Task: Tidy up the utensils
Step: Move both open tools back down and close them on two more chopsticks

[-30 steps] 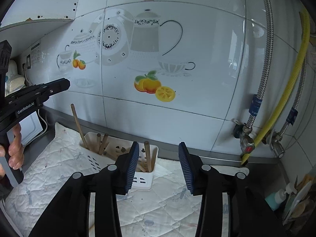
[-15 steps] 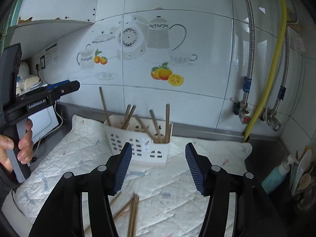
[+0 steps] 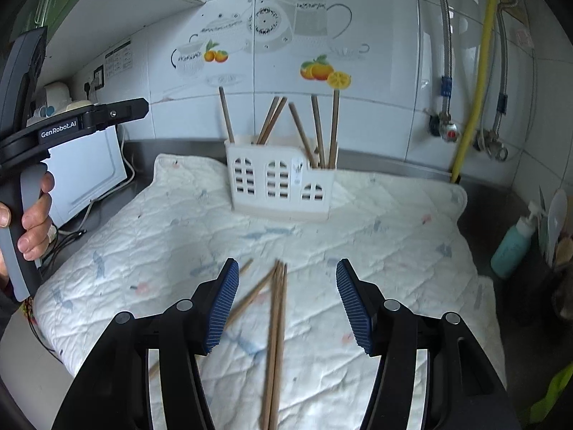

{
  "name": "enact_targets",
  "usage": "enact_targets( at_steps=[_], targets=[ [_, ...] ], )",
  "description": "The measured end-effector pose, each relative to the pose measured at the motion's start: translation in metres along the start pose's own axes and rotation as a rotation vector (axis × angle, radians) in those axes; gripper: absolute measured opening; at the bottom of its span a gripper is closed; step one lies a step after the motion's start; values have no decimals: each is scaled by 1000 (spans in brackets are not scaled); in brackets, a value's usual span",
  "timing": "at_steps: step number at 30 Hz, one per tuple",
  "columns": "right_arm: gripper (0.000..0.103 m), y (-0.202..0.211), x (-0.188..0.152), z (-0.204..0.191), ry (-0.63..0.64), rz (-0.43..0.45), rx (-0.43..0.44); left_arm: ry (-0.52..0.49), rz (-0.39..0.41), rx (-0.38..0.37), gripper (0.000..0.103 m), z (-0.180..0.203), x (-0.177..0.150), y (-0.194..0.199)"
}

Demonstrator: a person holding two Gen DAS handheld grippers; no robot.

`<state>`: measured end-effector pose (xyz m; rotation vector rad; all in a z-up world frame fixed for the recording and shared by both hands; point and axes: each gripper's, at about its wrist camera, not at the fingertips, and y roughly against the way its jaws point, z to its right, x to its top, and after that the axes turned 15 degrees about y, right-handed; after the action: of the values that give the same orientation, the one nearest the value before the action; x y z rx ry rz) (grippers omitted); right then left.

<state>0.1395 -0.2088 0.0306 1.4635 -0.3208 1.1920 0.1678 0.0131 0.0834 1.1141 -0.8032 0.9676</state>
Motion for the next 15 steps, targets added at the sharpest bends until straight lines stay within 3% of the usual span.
enact_targets(
  at_steps=[4,15],
  targets=[
    [54,1,-31,-5,-73,-21,31,-7,-18,9,70,-7,-26,10],
    [23,-9,-96,-16,-150,-126,36,27,-121,16,72,-23,-93,21]
  ],
)
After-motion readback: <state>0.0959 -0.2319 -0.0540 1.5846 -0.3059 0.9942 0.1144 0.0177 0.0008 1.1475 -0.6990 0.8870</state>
